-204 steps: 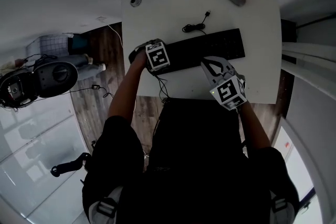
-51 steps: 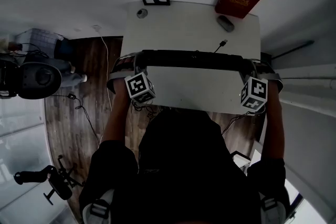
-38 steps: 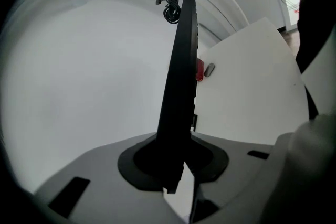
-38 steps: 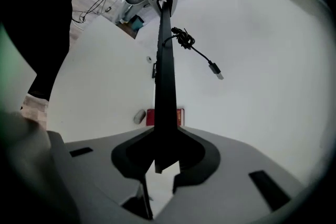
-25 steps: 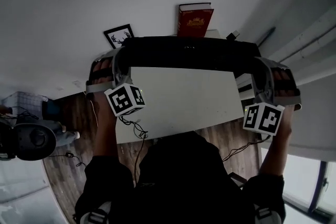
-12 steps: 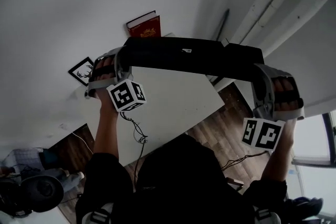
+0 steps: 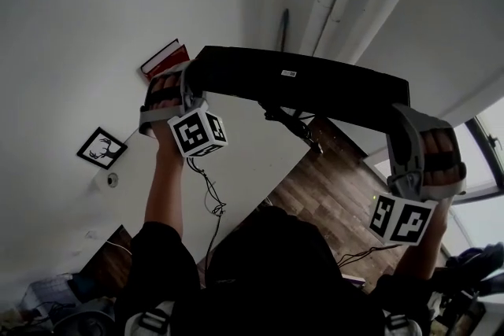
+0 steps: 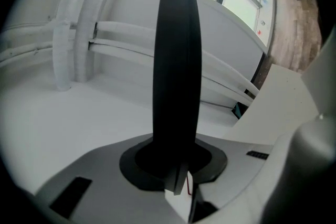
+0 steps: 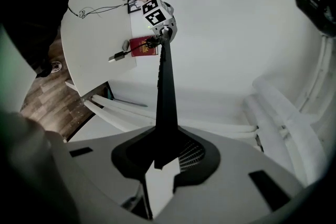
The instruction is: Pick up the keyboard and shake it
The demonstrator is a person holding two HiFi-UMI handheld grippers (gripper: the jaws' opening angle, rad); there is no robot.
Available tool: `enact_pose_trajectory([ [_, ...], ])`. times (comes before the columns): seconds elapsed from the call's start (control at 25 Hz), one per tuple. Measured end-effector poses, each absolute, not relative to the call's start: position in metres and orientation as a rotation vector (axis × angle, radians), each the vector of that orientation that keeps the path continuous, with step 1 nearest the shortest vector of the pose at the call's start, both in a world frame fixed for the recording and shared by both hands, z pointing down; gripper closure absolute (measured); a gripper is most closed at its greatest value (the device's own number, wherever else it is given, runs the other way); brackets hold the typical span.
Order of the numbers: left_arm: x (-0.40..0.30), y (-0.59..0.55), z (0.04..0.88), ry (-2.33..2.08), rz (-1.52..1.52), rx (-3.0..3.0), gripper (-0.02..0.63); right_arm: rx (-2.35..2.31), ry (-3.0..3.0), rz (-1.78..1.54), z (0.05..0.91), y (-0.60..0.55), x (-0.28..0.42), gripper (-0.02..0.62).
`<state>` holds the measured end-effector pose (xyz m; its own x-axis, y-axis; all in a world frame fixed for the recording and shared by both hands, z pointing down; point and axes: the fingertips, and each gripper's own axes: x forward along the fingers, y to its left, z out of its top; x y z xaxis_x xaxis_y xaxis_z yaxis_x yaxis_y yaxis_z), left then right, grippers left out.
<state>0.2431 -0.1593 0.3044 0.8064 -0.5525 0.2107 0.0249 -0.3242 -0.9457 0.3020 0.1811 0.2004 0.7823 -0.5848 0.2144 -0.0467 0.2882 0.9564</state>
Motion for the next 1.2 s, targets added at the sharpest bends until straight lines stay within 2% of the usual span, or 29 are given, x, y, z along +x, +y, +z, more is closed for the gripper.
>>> enact_pose_trajectory([
  [0.2, 0.263, -0.145, 0.288, 0.399, -0.564, -1.802, 0.531, 1.281, -0.565, -0.375, 0.194, 0.199, 0.312, 0.5],
  [0.44, 0.24, -0.146, 0.281, 0.449, -0.597, -1.727, 0.531, 1.301, -0.6, -0.396, 0.198, 0.192, 0.329, 0.5],
  [0.84, 0.122, -0.153, 0.259, 0.617, -0.696, -1.567, 0.532, 1.306, -0.756, -0.48, 0.225, 0.108, 0.361, 0.5],
  [1.2, -0.019, -0.16, 0.251, 0.828, -0.908, -1.47, 0.534, 1.215, -0.966, -0.671, 0.236, -0.019, 0.306, 0.5],
])
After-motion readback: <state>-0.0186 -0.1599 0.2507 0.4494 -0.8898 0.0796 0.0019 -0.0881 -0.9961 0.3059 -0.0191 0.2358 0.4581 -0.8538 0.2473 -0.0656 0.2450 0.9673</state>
